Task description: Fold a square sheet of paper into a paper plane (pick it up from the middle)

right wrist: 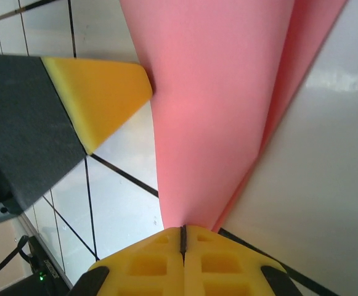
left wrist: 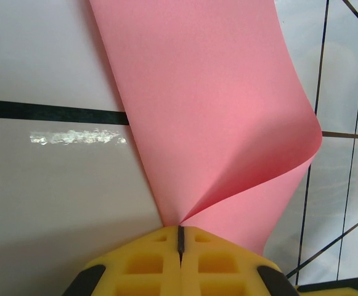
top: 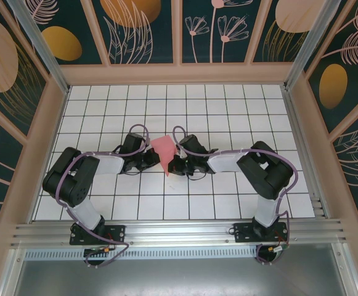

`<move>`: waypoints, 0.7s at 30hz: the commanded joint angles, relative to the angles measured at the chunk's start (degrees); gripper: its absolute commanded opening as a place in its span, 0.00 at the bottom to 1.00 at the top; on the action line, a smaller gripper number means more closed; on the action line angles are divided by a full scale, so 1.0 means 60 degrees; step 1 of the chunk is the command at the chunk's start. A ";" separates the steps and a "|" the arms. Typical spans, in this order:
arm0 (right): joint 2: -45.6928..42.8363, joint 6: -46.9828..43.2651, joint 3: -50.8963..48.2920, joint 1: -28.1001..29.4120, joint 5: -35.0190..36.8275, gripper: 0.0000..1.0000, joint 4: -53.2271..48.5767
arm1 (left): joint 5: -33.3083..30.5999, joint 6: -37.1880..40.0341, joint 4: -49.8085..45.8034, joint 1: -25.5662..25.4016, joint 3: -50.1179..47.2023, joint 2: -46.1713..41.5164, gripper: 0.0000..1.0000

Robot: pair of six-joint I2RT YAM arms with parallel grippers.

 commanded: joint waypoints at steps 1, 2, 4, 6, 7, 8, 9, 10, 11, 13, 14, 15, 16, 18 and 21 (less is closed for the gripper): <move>-0.0190 -0.0241 -0.0214 0.0166 -0.0301 0.02 0.0354 | -0.0637 0.0100 -0.0513 -0.0064 0.0088 0.0361 0.06; -0.0155 -0.0257 -0.0200 0.0174 -0.0303 0.03 0.0365 | -0.0640 0.0101 -0.0516 -0.0060 0.0097 0.0381 0.06; -0.0079 -0.0282 -0.0174 0.0174 -0.0346 0.03 0.0420 | -0.0643 0.0093 -0.0520 -0.0064 0.0104 0.0380 0.06; -0.0018 -0.0284 -0.0142 0.0182 -0.0318 0.03 0.0435 | -0.0651 0.0086 -0.0537 -0.0064 0.0104 0.0381 0.06; 0.0029 -0.0296 -0.0128 0.0176 -0.0307 0.03 0.0422 | -0.0651 0.0085 -0.0542 -0.0073 0.0110 0.0381 0.06; 0.0067 -0.0279 -0.0115 0.0184 -0.0276 0.03 0.0420 | -0.0651 0.0081 -0.0550 -0.0069 0.0106 0.0377 0.06; 0.0090 -0.0287 -0.0099 0.0175 -0.0261 0.03 0.0422 | -0.0651 0.0094 -0.0551 -0.0061 0.0111 0.0377 0.06; 0.0136 -0.0282 -0.0072 0.0177 -0.0263 0.03 0.0395 | -0.0651 0.0097 -0.0553 -0.0057 0.0113 0.0361 0.06; 0.0177 -0.0287 -0.0042 0.0178 -0.0241 0.03 0.0377 | -0.0663 0.0100 -0.0559 -0.0064 0.0096 0.0364 0.06; 0.0239 -0.0301 0.0003 0.0182 -0.0201 0.03 0.0298 | -0.0660 0.0101 -0.0572 -0.0062 0.0105 0.0350 0.06; 0.0270 -0.0333 0.0014 0.0175 -0.0172 0.03 0.0264 | -0.0666 0.0099 -0.0578 -0.0072 0.0112 0.0332 0.06; 0.0297 -0.0335 0.0031 0.0182 -0.0143 0.03 0.0213 | -0.0667 0.0090 -0.0594 -0.0065 0.0115 0.0330 0.06; 0.0317 -0.0351 0.0049 0.0174 -0.0106 0.03 0.0166 | -0.0666 0.0110 -0.0600 -0.0064 0.0119 0.0323 0.06; 0.0378 -0.0375 0.0072 0.0174 -0.0047 0.03 0.0063 | -0.0677 0.0129 -0.0624 -0.0063 0.0155 0.0320 0.06; 0.0387 -0.0383 0.0053 0.0174 -0.0011 0.03 -0.0001 | -0.0681 0.0159 -0.0658 -0.0075 0.0203 0.0315 0.06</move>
